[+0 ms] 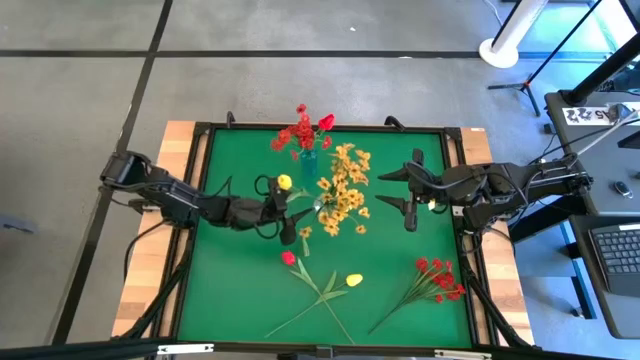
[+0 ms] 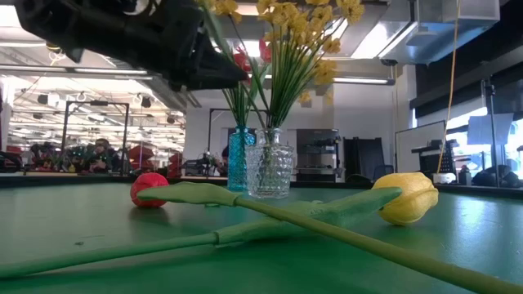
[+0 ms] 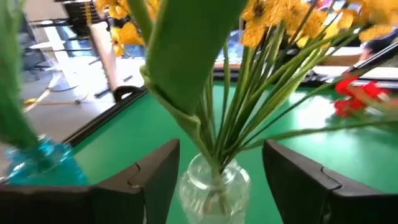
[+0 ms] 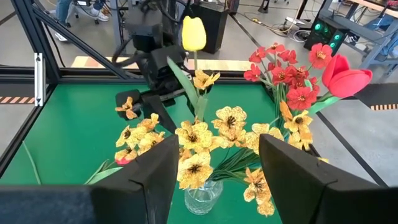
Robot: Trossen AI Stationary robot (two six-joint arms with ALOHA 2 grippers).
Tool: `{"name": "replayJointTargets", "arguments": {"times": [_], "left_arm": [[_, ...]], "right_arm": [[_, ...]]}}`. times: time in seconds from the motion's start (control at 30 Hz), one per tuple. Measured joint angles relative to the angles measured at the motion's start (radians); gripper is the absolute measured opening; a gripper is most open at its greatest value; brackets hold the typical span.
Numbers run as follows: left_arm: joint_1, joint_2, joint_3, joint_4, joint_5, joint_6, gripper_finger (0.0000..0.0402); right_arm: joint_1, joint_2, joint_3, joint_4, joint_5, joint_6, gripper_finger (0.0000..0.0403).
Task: Sort flowers into vase by color
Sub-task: Adjust the yellow flower in the transparent vase
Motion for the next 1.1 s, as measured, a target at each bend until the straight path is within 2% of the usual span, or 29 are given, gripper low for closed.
{"name": "replayJointTargets", "arguments": {"times": [0.3,0.6,1.1], "left_arm": [[-0.107,-0.114,0.0,-0.27,-0.151,-0.119,0.0225],[-0.188,-0.149,0.0,-0.535,-0.157,-0.387,0.0225],[-0.223,-0.149,0.0,-0.556,-0.157,-0.472,0.0225]], "right_arm": [[0.0,0.0,0.0,-0.006,0.0,0.0,0.022],[0.0,0.0,0.0,-0.055,0.0,0.007,0.022],[0.0,0.0,0.0,-0.074,0.0,0.014,0.022]]}}
